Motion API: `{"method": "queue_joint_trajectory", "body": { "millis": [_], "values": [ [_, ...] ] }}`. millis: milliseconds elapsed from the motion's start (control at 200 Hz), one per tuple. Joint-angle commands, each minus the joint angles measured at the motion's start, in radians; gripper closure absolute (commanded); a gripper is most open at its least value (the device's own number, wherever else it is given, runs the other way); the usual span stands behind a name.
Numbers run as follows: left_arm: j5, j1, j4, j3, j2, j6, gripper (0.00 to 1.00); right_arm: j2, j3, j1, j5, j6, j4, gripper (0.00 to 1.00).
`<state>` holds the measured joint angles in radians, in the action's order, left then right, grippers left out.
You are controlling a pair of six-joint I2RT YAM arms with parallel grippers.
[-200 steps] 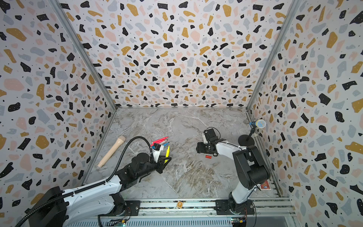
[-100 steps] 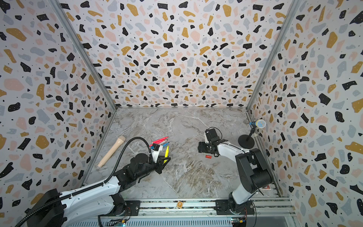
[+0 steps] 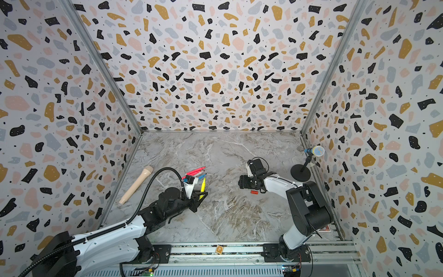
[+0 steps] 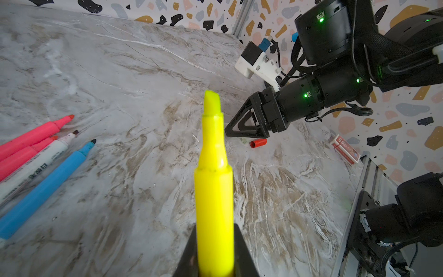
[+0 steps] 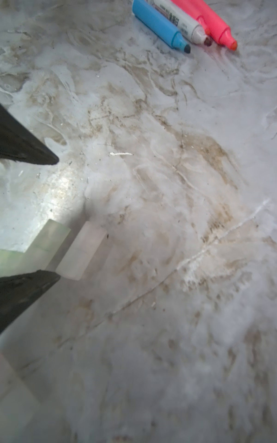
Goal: Insert pens into pen caps
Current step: Rotate the pen cap at the center of the table.
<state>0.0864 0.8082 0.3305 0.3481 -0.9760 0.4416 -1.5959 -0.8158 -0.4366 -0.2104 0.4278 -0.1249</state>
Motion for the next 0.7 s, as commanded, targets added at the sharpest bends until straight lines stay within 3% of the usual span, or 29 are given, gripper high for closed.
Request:
{"method": "queue_joint_trajectory", "body": {
  "millis": [0,350,691],
  "values": [
    [-0.013,0.003,0.019,-0.011,0.015,-0.004,1.00,0.002,0.009,-0.030,-0.012,0.019,-0.003,0.30],
    [-0.025,0.002,0.004,-0.003,0.023,-0.011,1.00,0.022,0.019,-0.086,-0.098,0.046,0.034,0.31],
    [-0.040,0.002,-0.013,-0.013,0.045,-0.014,1.00,0.045,-0.049,-0.094,0.031,0.021,-0.069,0.35]
  ]
}}
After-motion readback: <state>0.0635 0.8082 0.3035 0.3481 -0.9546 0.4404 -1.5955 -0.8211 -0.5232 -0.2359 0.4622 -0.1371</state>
